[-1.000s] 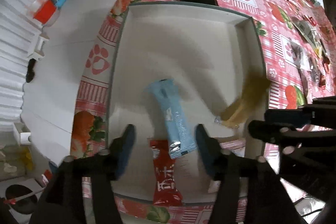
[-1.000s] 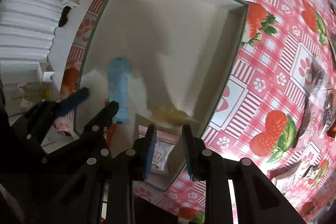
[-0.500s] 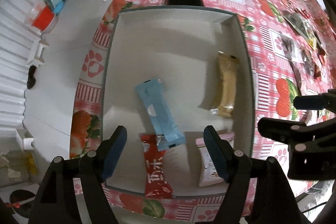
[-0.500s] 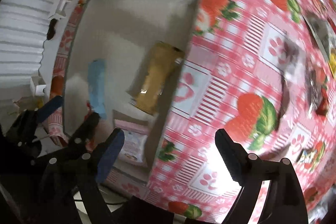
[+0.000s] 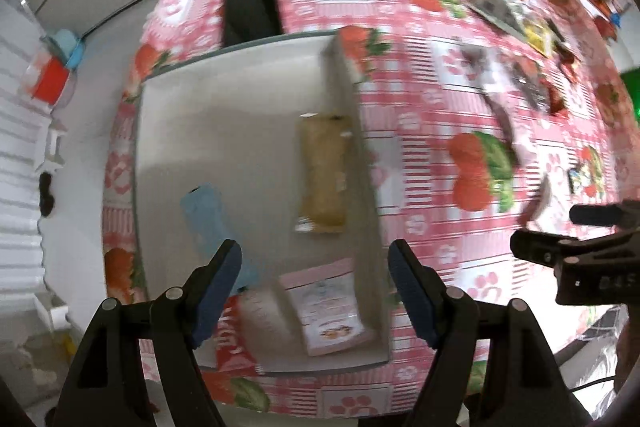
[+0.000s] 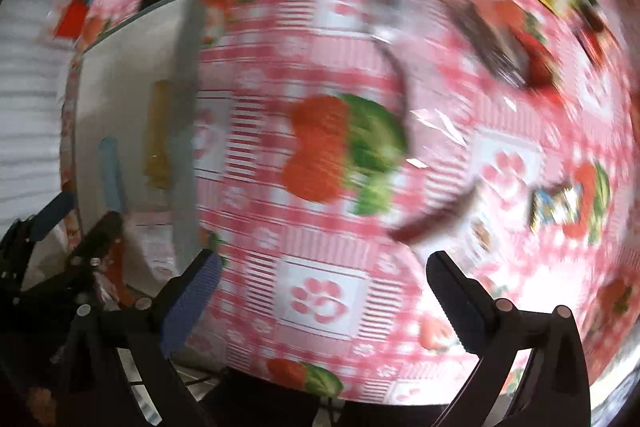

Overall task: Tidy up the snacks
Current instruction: 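Grasp the clear wrapped snack with the left tool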

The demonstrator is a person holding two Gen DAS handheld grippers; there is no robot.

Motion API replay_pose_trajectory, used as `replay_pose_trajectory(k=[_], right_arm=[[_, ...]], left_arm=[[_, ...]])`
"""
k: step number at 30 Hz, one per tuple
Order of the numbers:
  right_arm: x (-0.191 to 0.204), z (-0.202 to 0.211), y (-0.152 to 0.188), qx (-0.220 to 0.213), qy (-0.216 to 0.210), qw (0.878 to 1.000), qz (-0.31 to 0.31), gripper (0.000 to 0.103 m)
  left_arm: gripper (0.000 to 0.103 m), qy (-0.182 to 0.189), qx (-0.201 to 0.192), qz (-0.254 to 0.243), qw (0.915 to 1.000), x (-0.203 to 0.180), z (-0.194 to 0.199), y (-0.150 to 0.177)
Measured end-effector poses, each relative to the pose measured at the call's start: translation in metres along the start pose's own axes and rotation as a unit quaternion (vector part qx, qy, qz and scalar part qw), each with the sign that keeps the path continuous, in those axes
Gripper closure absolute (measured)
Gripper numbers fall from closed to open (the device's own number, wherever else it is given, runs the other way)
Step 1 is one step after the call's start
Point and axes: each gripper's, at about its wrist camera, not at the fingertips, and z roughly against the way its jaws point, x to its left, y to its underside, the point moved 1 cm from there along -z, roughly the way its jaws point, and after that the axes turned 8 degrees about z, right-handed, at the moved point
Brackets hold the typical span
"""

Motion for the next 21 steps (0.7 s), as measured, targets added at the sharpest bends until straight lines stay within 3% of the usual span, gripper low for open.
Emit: replay_pose_trajectory(k=[6, 12, 21], right_arm=[[-0.067, -0.006, 0.029, 0.006, -0.003, 0.996, -0.085, 0.0], [-0.119, -0.009, 0.058, 0.006, -0.007, 0.99, -0.14, 0.0], [-0.179, -0.016, 0.101, 0.009, -0.018, 0.982, -0.186, 0.0]], left_arm=[[0.024, 0.027, 0.01, -0.041, 0.9988, -0.05, 0.002, -0.009], [0.024, 0.046, 0.038, -0.04, 0.9974, -0.093, -0.011, -0.026], [0.024, 0.077, 0.083, 0.024, 0.9933, -0.146, -0.05, -0.066]])
